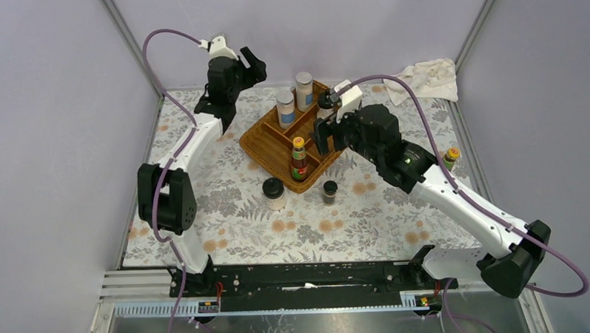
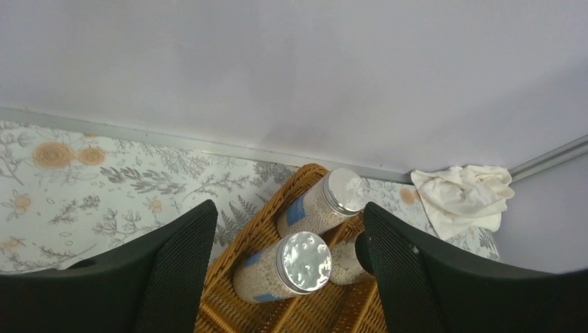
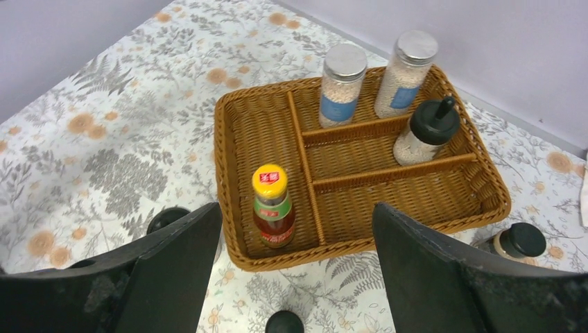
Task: Organize the condiment bottles
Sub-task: Pick up the bottle from the center of the board.
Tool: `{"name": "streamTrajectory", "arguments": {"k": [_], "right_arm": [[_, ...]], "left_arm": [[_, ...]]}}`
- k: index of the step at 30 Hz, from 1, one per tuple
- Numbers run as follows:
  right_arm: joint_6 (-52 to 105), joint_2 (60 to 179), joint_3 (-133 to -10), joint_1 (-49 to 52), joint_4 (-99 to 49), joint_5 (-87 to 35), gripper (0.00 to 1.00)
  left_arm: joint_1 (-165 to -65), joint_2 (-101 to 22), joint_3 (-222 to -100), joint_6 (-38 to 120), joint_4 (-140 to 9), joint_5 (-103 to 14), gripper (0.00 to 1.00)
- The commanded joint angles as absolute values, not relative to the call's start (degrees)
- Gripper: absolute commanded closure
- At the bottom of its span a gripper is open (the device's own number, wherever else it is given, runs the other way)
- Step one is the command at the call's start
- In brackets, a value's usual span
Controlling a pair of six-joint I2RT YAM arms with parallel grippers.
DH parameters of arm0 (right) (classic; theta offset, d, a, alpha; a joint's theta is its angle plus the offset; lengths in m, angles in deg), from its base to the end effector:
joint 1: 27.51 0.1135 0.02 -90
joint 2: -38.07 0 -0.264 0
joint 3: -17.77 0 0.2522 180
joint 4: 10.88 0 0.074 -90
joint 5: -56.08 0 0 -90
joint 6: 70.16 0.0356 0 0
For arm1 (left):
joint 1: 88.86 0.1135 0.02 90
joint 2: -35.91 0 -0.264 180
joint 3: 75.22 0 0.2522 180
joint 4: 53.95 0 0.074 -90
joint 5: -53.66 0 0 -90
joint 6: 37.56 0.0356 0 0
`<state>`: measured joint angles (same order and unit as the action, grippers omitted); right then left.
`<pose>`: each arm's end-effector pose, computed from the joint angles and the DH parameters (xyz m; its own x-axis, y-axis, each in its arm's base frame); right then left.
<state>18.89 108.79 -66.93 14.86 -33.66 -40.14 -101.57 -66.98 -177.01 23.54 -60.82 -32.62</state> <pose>0.2137 0.1897 0.4069 -0.1032 -0.1165 -0.9878 -0.5926 0.8048 -0.0330 0.4293 -0.0944 0.3508 -0.1942 -0.4506 -0.8714 0.0720 0.8793 -0.4707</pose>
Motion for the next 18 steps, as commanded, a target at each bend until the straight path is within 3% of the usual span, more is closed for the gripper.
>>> {"name": "streamTrajectory", "arguments": {"k": [1, 18], "right_arm": [[16.7, 106.5, -63.4, 17.0, -33.4, -36.3, 0.14], [16.7, 116.0, -53.2, 26.8, -25.0, -31.9, 0.12]], "left_arm": [[-102.4, -63.6, -176.4, 26.5, -56.4, -29.4, 0.18], [-104.9, -64.9, -176.4, 29.5, -56.6, -26.5, 0.17]]}}
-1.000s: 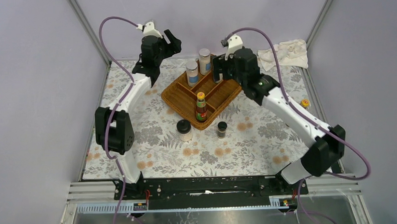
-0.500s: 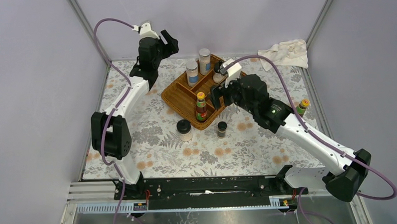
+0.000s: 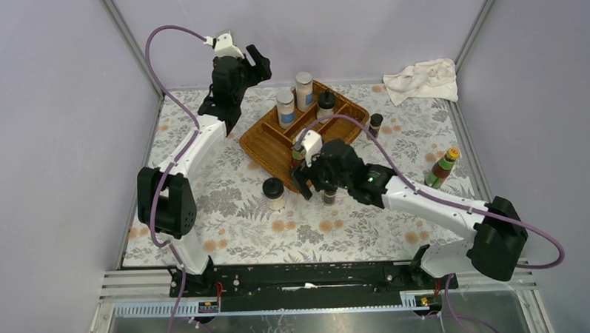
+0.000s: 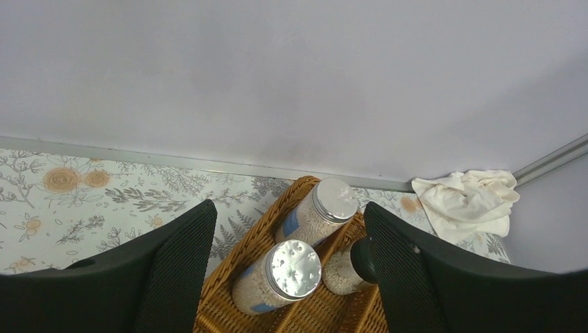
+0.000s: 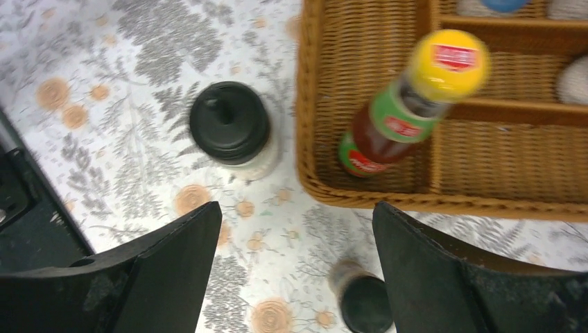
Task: Organize the condiment bottles
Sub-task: Pick up the bottle from the center of the board.
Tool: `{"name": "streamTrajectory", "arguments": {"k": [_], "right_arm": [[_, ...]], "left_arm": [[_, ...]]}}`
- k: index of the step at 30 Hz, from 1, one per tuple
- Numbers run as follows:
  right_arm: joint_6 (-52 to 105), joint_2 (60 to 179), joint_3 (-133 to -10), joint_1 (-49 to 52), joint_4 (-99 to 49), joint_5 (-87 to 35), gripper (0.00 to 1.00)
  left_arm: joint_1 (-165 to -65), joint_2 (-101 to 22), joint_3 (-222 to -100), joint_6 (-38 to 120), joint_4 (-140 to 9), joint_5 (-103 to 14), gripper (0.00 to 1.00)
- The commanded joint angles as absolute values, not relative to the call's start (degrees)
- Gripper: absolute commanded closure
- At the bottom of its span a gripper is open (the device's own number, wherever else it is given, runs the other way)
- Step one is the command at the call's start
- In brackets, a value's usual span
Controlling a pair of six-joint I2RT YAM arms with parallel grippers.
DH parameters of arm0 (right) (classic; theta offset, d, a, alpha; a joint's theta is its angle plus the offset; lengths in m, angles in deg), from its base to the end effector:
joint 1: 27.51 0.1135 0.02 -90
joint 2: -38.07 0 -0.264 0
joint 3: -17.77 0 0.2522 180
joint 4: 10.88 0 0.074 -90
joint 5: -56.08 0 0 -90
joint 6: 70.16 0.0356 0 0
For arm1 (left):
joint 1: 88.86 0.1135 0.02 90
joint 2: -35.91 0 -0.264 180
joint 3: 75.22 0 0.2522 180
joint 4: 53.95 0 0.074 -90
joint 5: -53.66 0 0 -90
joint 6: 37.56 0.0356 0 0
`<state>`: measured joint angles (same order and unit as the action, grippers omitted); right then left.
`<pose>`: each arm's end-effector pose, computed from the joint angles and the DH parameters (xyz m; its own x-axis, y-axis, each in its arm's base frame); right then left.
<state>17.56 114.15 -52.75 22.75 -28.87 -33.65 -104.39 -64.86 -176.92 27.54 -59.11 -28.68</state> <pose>0.1968 0.2369 0.3015 -0.2245 -0.3323 -0.9161 -0.7813 0.6232 -0.0346 0.4160 -0.1107 0.3689 -0.1223 -0.3991 -0.9087 0.0946 0.9067 -0.4110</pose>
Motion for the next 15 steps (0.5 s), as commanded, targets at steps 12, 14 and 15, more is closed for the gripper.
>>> {"name": "streamTrajectory", "arguments": {"k": [12, 14, 15], "right_arm": [[14.2, 121.7, -53.7, 33.0, -21.7, -31.4, 0.09], [13.8, 122.3, -53.9, 33.0, -21.2, -31.1, 0.03], [13.5, 122.8, -54.2, 33.0, -21.2, -31.1, 0.02]], "left_arm": [[-105.3, -64.7, -176.4, 30.0, -57.1, -26.0, 0.17], [-105.3, -65.1, -176.5, 29.9, -57.2, -26.1, 0.17], [-105.2, -65.2, -176.6, 29.9, -57.3, -26.1, 0.17]]}}
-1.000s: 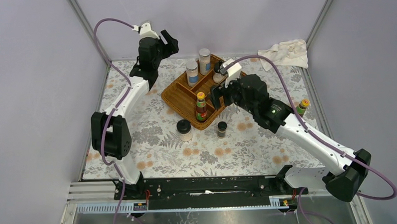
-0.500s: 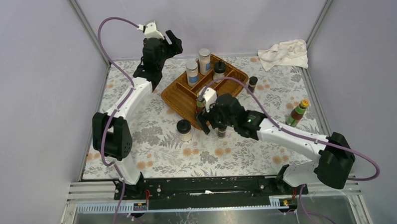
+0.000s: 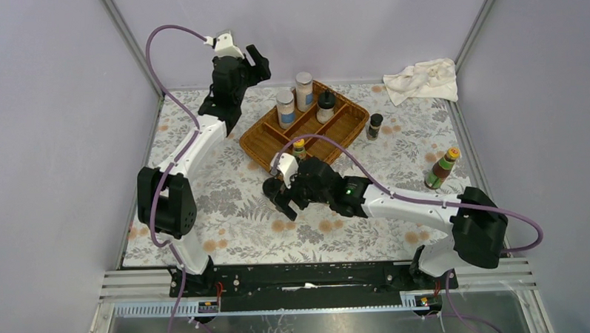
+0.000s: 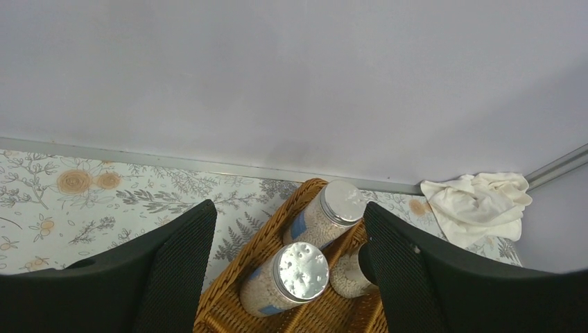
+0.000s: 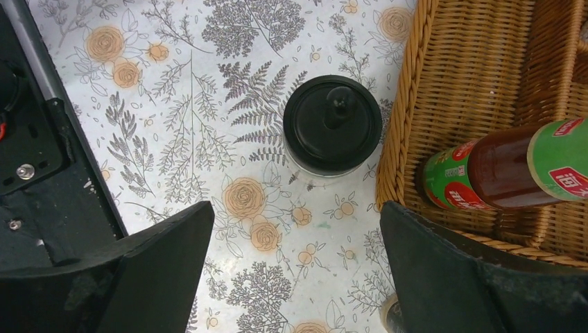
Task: Organize the condiment bottles
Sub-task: Pick up the bottle from the center of the board.
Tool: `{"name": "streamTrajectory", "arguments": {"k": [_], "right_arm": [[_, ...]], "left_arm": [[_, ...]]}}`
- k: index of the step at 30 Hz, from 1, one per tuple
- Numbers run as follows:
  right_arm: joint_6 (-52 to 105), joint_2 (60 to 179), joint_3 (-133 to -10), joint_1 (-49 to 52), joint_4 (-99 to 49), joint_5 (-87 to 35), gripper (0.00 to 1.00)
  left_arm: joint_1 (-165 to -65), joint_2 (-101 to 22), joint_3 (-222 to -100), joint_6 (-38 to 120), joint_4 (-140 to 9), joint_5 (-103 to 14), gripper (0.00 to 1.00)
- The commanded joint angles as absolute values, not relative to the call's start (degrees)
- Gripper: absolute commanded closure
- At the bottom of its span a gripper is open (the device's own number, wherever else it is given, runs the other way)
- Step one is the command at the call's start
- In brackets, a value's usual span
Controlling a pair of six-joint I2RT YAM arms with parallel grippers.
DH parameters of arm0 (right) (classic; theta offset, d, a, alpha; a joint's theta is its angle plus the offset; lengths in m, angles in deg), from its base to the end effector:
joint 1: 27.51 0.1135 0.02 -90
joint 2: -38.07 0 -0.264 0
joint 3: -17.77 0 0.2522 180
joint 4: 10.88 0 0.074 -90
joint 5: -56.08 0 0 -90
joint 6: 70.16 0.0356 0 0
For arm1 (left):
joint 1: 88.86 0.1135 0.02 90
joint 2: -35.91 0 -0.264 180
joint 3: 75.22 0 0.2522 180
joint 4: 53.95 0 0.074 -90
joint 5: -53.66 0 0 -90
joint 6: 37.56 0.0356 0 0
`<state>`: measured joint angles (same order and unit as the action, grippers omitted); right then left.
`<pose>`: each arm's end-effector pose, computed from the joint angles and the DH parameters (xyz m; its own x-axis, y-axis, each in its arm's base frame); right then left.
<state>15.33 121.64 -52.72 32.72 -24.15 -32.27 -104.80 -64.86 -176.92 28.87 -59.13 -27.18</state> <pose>0.1651 0.2907 0.2701 -0.1505 -0.4213 -0.8943 -0.8951 0.4422 -0.0577 0.4154 -0.1127 0.3689 -0.1127 -0.3784 -0.9188 0.0801 0.9182 -0.3880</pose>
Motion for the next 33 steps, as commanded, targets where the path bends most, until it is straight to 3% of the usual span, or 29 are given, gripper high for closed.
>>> {"name": "streamTrajectory", "arguments": {"k": [1, 33], "right_arm": [[13.4, 123.3, -54.4, 33.0, -21.0, -31.4, 0.02], [10.2, 135.0, -62.8, 29.5, -19.9, -31.9, 0.00]], "left_arm": [[-105.3, -65.2, -176.6, 29.9, -57.3, -26.1, 0.17], [-105.3, -65.9, -176.5, 31.2, -55.4, -27.6, 0.17]]}}
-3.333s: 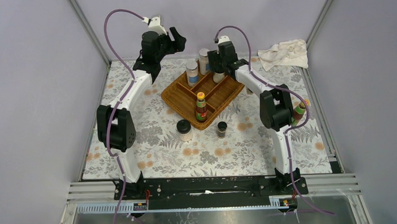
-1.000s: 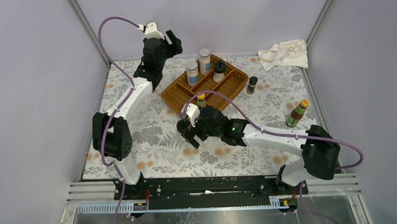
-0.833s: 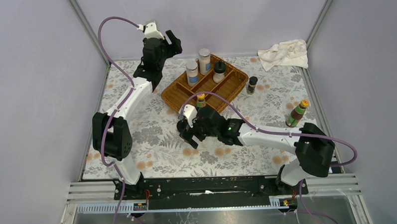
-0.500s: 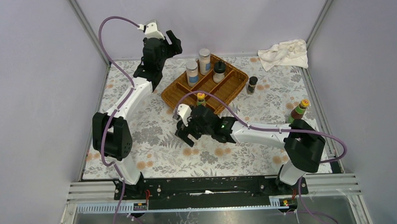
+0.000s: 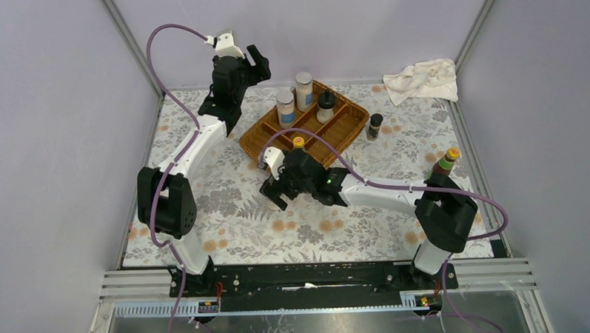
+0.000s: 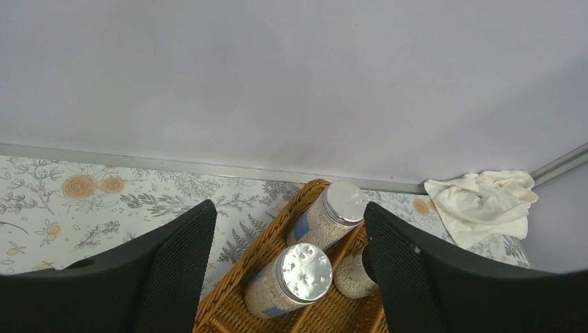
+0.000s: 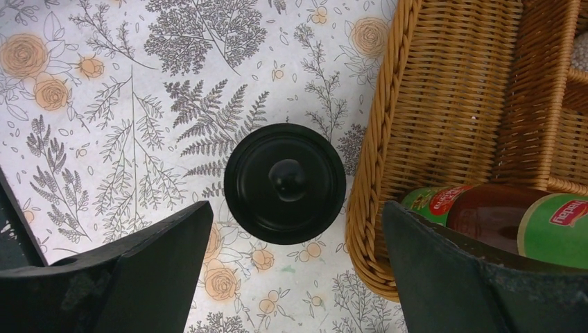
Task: Organize the condiment bottles
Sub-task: Pick up the bottle from the center of the board.
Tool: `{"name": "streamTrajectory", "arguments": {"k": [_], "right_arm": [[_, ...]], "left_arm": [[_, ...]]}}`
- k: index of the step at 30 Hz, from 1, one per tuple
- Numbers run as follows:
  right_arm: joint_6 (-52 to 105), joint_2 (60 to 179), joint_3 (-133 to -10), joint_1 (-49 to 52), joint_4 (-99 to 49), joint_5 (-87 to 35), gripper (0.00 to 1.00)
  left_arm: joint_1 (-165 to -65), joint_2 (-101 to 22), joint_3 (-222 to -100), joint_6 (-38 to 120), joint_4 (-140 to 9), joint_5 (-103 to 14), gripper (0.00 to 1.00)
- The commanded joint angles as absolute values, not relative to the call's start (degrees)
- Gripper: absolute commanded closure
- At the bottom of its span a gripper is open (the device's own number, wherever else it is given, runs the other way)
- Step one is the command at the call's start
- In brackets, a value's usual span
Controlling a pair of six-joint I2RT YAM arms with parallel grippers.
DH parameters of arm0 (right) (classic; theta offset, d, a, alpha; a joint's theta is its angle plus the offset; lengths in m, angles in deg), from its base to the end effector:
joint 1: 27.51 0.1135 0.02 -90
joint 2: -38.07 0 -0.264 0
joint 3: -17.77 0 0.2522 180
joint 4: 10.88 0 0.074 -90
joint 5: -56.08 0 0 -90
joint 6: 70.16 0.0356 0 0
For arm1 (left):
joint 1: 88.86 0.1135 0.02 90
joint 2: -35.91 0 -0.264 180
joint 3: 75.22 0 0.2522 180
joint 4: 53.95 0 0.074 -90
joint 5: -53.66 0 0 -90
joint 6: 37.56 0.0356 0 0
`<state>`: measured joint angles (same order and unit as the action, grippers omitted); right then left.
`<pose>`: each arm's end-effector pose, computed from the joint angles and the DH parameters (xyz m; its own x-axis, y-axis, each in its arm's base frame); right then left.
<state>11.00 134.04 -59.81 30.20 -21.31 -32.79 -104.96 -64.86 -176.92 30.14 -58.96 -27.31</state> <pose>0.2039 0.3240 0.2437 -0.1232 -0.4825 -0.8672 -0.8838 0.4507 -0.1252 0.4151 -0.1140 0.3692 -0.1101 -0.3583 -0.9271 0.0883 0.9256 -0.3682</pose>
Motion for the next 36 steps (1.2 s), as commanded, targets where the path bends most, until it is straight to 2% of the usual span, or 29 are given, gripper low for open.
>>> {"name": "streamTrajectory", "arguments": {"k": [1, 36], "right_arm": [[10.1, 135.2, -62.9, 29.4, -19.9, -31.7, 0.00], [11.1, 142.3, -67.0, 26.9, -18.9, -24.4, 0.01]], "left_arm": [[-105.2, -66.0, -176.4, 31.2, -55.4, -27.6, 0.17], [-105.1, -67.2, -176.5, 31.8, -54.9, -27.0, 0.17]]}}
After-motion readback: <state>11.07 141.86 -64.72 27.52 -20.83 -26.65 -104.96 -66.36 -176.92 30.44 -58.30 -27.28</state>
